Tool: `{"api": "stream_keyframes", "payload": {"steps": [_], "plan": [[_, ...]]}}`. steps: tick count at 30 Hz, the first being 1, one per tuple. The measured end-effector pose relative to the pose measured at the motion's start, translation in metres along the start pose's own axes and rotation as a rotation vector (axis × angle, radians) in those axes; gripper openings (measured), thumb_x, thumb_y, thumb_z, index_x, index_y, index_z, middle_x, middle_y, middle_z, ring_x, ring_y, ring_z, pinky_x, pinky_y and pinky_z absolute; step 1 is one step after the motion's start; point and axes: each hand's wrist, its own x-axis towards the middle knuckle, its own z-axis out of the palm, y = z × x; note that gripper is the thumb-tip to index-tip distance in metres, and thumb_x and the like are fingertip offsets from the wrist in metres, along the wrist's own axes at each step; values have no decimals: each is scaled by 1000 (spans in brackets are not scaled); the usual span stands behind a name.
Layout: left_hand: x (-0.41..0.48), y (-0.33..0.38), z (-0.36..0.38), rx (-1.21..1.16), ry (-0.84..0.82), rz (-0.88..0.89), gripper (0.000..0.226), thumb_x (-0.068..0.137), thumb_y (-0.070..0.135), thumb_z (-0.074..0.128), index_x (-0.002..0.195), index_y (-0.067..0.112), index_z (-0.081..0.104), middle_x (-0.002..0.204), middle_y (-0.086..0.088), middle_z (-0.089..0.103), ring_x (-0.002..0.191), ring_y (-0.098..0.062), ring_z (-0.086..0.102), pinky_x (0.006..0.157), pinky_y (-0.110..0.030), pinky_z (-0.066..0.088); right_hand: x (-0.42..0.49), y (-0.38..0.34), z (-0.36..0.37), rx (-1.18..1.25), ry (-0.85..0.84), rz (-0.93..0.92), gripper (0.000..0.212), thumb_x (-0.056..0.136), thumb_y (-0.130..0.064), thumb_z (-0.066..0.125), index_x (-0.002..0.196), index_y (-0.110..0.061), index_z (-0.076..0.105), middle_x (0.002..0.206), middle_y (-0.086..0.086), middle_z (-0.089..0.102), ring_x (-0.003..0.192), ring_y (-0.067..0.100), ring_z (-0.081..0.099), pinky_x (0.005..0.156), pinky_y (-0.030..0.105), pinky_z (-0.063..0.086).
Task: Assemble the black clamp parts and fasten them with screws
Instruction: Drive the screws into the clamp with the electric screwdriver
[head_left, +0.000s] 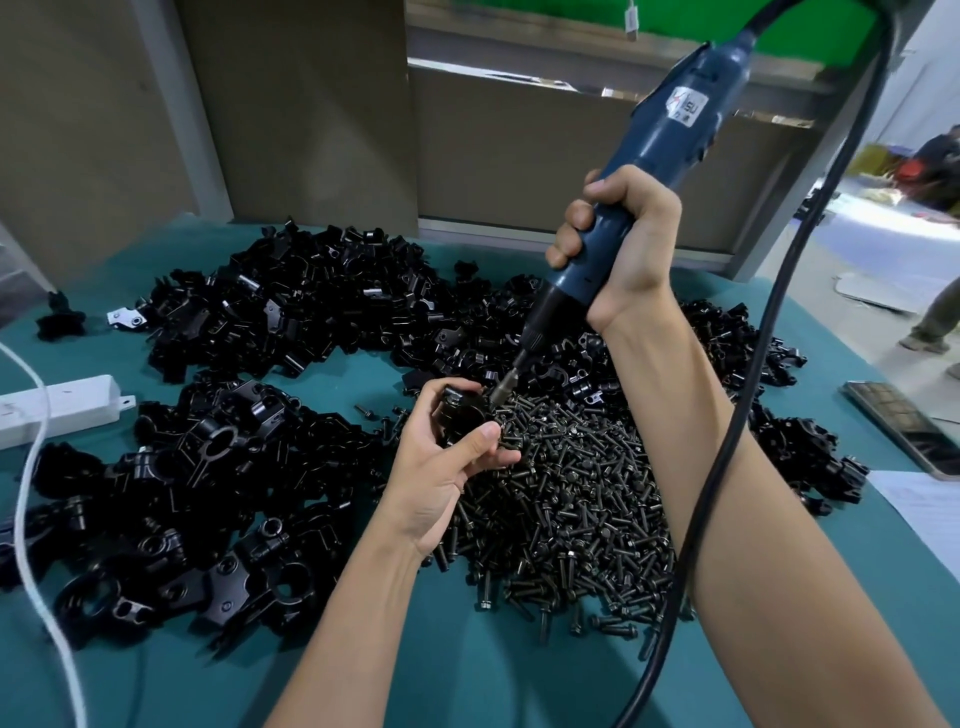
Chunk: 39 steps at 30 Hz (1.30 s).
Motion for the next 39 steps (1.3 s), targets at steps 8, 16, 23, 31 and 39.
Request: {"api": "stream_keyframes", "payload": {"steps": [8,16,23,31,39], "plan": [[-1,0,1,-20,18,15,43,77,3,73,115,12,56,76,-2,59,70,-13,62,75,-35,59,1,3,-1,7,-1,14,12,66,-11,54,72,-15,45,53,-1,43,41,15,36,46,23,35],[-1,0,2,-29,26,19,42,76,3,73,113,12,57,77,-4,58,71,-14,61,74,-35,59,0,5,-2,21,9,21,9,71,-9,52,72,-14,45,53,-1,43,40,15,37,45,22,35],[0,0,1,-37,39,24,40,76,3,72,112,13,58,78,-4,57,72,-14,61,73,-33,59,0,5,1,20,2,22,14,81,-4,47,72,-14,44,54,-1,42,41,15,37,46,23,35],[-1,0,0,-50,32,20,40,77,1,72,113,14,58,75,-3,58,71,-14,62,72,-33,59,-1,7,1,13,19,10,14,82,-4,47,72,-14,44,53,0,42,40,15,37,45,23,36],[-1,-1,0,-64,27,16,42,76,1,72,114,13,58,75,-2,58,69,-13,60,72,-33,59,-2,8,1,12,21,-3,13,79,-5,48,71,-14,45,53,-1,42,40,15,37,45,23,36]]}}
